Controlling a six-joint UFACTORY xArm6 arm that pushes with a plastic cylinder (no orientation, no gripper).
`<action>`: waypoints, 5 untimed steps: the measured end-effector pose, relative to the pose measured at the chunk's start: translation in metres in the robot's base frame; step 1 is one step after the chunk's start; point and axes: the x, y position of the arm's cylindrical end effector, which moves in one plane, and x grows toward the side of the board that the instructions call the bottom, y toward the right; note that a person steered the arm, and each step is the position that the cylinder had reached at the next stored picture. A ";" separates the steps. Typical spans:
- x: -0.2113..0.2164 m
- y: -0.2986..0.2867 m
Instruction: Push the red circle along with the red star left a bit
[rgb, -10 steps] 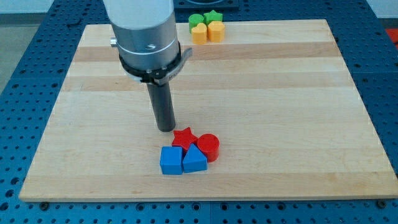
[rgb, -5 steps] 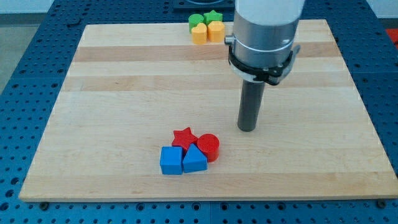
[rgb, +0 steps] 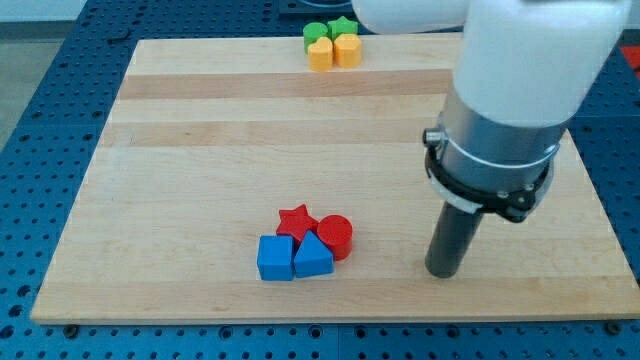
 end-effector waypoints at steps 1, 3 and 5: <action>-0.002 -0.026; -0.036 -0.070; -0.055 -0.086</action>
